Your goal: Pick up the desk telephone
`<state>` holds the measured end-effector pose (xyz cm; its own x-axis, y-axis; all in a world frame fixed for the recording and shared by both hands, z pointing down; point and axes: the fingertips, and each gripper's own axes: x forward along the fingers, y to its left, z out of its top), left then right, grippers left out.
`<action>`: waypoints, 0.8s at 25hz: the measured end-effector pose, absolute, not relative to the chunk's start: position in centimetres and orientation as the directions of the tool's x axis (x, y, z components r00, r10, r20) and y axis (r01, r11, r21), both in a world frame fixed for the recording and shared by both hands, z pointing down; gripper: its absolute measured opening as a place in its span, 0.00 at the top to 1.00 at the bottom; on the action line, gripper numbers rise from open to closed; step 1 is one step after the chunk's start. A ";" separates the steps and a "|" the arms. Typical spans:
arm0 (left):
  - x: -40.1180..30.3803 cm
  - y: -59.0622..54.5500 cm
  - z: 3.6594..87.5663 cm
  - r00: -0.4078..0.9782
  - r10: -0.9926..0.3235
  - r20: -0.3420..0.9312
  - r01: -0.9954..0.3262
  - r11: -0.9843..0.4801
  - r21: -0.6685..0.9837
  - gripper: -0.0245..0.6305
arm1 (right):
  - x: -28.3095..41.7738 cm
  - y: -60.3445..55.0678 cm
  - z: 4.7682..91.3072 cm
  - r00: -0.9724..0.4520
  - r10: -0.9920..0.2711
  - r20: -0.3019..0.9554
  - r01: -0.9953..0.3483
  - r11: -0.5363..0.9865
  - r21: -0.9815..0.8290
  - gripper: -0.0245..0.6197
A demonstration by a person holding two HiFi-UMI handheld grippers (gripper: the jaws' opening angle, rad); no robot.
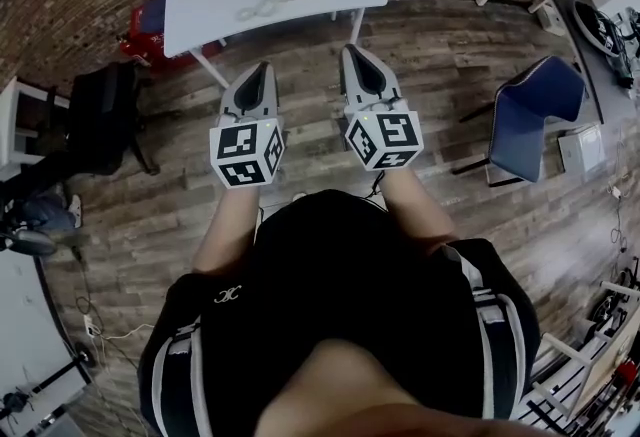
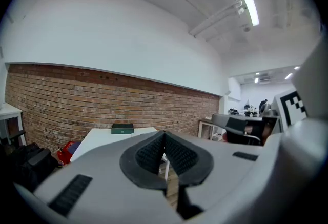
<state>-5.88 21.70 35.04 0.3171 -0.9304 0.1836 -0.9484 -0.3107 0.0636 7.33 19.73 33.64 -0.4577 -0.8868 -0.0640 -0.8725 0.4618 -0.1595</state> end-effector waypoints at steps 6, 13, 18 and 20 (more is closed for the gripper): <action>-7.3 21.4 35.4 0.346 -0.920 0.183 -0.938 -0.338 0.072 0.96 | 5.7 19.9 34.0 -0.436 -0.899 -0.048 -0.888 0.438 -0.138 0.96; -8.7 21.3 35.9 0.395 -0.903 0.172 -0.919 -0.389 0.067 0.96 | 4.1 20.4 35.0 -0.400 -0.916 -0.043 -0.907 0.402 -0.126 0.96; -9.7 20.4 36.5 0.402 -0.900 0.170 -0.916 -0.396 0.068 0.96 | 3.2 18.9 36.1 -0.398 -0.917 -0.013 -0.910 0.397 -0.119 0.96; -9.8 19.4 36.6 0.399 -0.901 0.168 -0.917 -0.393 0.071 0.96 | 3.3 18.1 36.1 -0.398 -0.917 -0.019 -0.910 0.398 -0.118 0.96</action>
